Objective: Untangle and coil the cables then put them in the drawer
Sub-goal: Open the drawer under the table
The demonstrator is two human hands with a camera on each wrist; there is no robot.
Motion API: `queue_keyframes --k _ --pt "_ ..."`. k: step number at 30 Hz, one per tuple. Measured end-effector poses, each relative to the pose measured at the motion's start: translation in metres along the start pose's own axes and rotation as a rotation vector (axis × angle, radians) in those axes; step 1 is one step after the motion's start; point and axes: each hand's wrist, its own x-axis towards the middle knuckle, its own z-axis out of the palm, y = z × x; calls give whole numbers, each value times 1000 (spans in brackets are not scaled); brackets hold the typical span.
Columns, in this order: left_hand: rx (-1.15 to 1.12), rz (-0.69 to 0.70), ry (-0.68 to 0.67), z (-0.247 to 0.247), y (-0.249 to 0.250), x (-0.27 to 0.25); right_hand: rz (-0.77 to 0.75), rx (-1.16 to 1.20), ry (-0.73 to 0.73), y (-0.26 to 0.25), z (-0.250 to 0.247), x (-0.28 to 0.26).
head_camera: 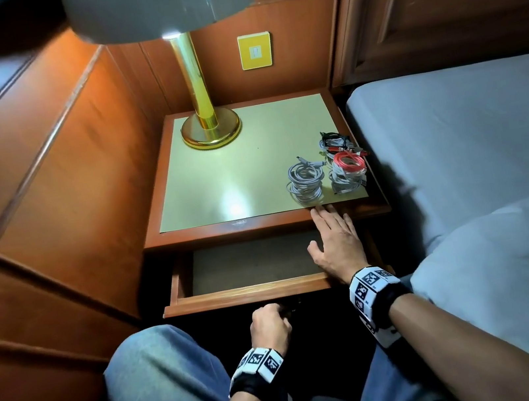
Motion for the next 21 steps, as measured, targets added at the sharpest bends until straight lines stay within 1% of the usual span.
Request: queue_keyframes --k 8,16,21 --pt "79 -41 -58 6 -7 -19 -1 17 -5 0 -3 -1" --pt "153 -36 -110 4 -8 -28 7 36 -18 -2 -5 -2" --pt "201 -37 -174 4 -4 -30 2 43 -22 -1 -6 -2"
